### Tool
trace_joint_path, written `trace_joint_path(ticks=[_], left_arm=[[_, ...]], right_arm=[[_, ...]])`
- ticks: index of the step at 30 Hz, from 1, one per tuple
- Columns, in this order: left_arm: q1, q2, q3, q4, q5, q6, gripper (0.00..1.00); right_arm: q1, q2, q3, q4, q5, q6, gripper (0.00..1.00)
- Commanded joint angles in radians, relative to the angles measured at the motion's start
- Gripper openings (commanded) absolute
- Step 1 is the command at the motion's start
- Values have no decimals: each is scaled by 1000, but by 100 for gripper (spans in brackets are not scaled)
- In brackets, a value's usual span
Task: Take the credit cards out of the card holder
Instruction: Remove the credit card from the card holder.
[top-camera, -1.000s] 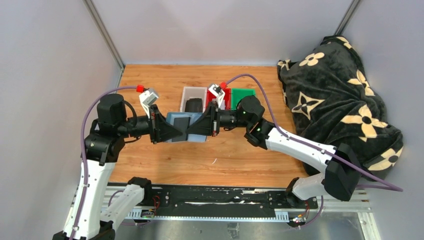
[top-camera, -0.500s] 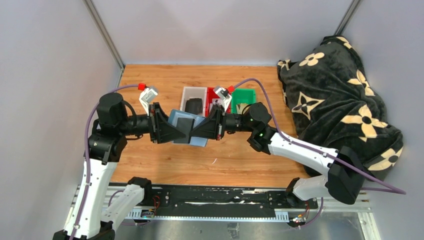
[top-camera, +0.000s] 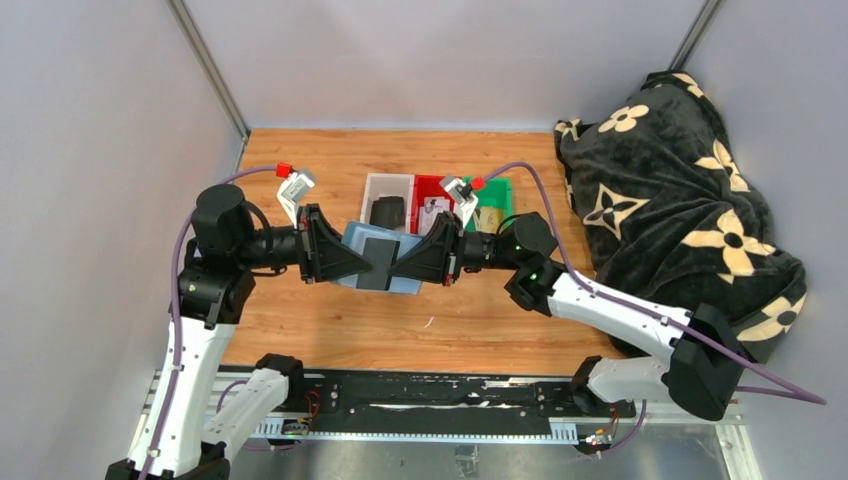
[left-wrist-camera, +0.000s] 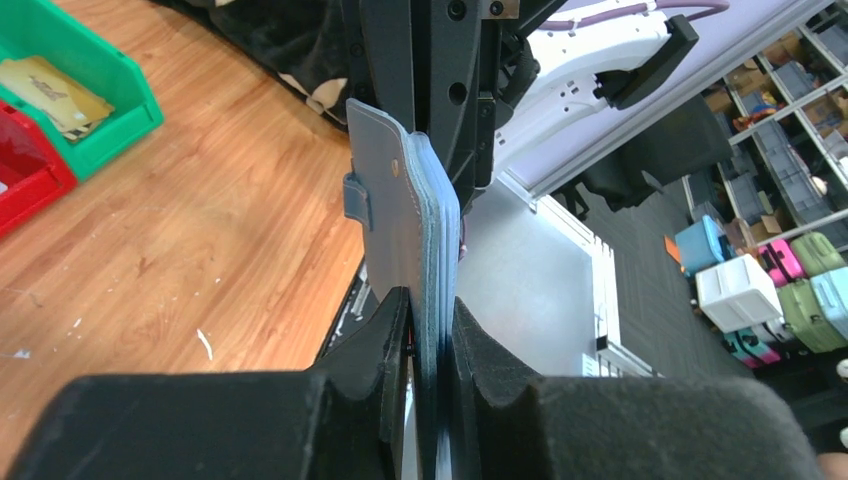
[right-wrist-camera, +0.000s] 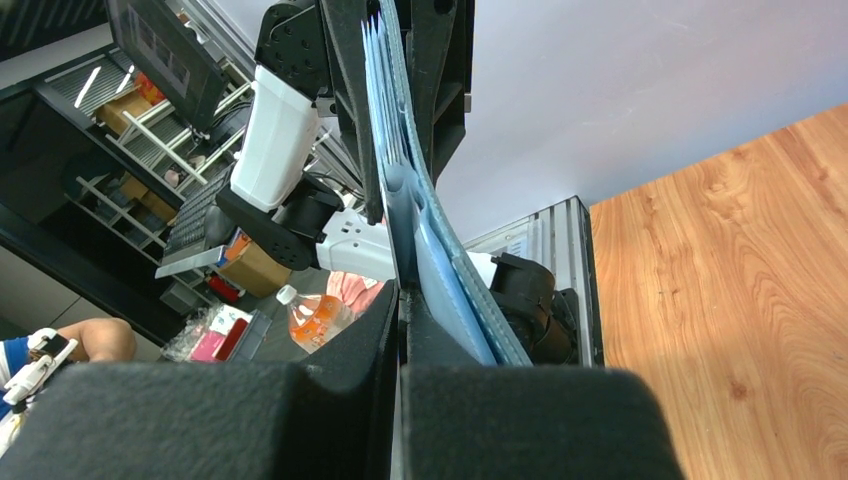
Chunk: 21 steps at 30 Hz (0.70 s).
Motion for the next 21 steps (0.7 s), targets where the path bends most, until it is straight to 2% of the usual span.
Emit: trace_joint_path(ticks=[1, 7, 10, 13, 16, 18, 21], left_arm=[[6, -18, 3, 48, 46, -30, 16], [7, -18, 2, 56, 42, -36, 10], [7, -23, -3, 60, 33, -37, 6], [7, -25, -10, 67, 24, -41, 4], [7, -27, -12, 67, 12, -39, 2], [8, -27, -12, 64, 0, -31, 0], [9, -28, -8, 40, -19, -4, 0]], right_arm=[[-18, -30, -46, 0, 0, -15, 0], [-18, -38, -46, 24, -13, 1, 1], [-18, -29, -31, 64, -15, 29, 11], [-18, -3, -1, 114, -21, 64, 16], [-17, 29, 21, 191, -29, 121, 29], [-18, 42, 31, 220, -29, 139, 33], [-18, 49, 39, 229, -31, 142, 32]])
